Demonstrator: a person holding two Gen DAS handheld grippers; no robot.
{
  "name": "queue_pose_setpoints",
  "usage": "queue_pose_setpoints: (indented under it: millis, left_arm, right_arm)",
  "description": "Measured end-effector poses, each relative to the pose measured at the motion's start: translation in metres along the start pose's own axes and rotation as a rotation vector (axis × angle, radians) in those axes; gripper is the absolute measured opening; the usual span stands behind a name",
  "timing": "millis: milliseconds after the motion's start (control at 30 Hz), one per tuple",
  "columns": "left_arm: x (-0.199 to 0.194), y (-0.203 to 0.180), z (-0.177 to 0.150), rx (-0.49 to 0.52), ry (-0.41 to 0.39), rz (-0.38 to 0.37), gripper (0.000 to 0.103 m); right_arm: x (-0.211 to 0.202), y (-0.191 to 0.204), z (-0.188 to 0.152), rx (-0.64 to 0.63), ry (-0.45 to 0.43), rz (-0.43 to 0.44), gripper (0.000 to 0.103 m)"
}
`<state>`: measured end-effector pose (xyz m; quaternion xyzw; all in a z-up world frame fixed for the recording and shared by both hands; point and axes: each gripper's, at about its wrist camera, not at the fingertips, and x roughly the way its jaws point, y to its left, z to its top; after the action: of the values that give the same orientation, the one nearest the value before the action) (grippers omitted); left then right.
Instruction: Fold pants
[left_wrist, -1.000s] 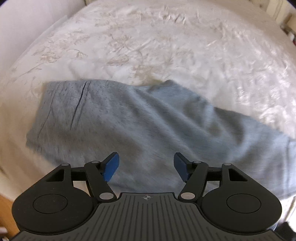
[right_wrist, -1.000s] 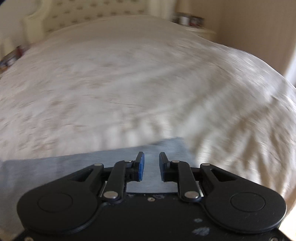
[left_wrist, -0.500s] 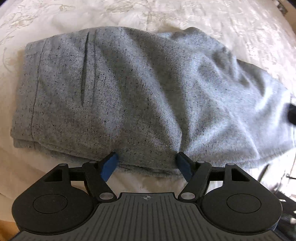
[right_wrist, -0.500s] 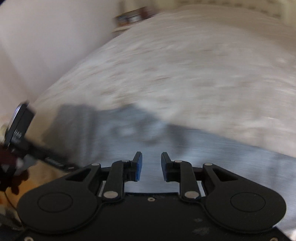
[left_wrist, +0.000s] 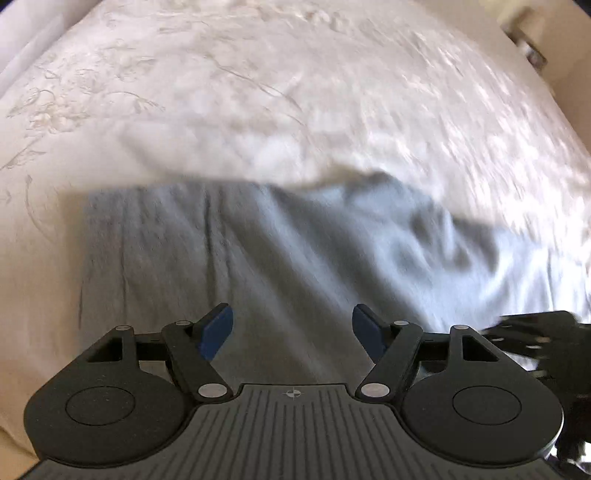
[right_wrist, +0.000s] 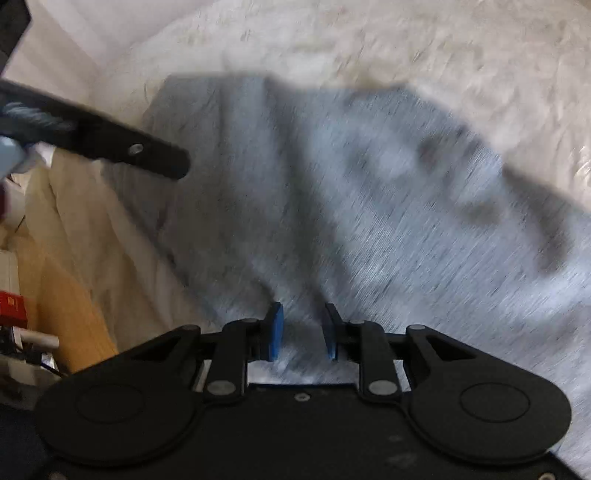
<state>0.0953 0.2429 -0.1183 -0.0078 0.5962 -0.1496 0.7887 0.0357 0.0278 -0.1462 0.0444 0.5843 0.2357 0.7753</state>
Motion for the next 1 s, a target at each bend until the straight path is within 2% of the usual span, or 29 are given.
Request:
queue_pose_setpoints:
  millis: [100,167,267,400,567,600,667,700,767,900,1000]
  left_arm:
    - [0.017,0.011,0.003,-0.009,0.008,0.034,0.070]
    - [0.029,0.020,-0.004,0.006,0.050,0.068,0.070]
    - [0.046,0.030,-0.027,0.037,0.116,0.081,0.070]
    - [0.047,0.030,-0.043,0.098,0.094,0.088,0.071]
    - [0.049,0.037,-0.038,0.037,0.102,0.068,0.074]
    - [0.050,0.040,-0.037,0.032,0.102,0.064,0.074]
    - [0.047,0.045,-0.038,0.030,0.102,0.060,0.074]
    - [0.048,0.046,-0.037,0.029,0.102,0.059,0.075]
    - [0.050,0.046,-0.038,0.025,0.101,0.057,0.076]
    - [0.055,0.048,-0.035,0.025,0.110,0.053,0.081]
    - [0.058,0.046,-0.032,0.029,0.113,0.054,0.082]
  right_arm:
    - [-0.020,-0.017,0.025,0.047,-0.093,-0.031,0.026]
    - [-0.027,-0.031,0.049,0.081,-0.152,-0.060,0.027]
    - [-0.029,-0.053,0.083,0.093,-0.199,-0.113,0.032]
    - [-0.007,-0.072,0.118,0.061,-0.195,-0.136,0.034]
    - [0.025,-0.075,0.144,0.006,-0.128,-0.103,0.034]
    - [0.031,-0.072,0.145,-0.002,-0.110,-0.103,0.035]
    - [0.040,-0.070,0.145,-0.021,-0.075,-0.070,0.023]
    - [0.042,-0.065,0.142,-0.041,-0.076,-0.061,0.004]
    - [0.036,-0.049,0.129,-0.104,-0.062,-0.049,0.004]
    - [0.037,-0.029,0.095,-0.148,-0.003,-0.014,0.007]
    - [0.042,-0.030,0.088,-0.110,-0.005,-0.023,0.011]
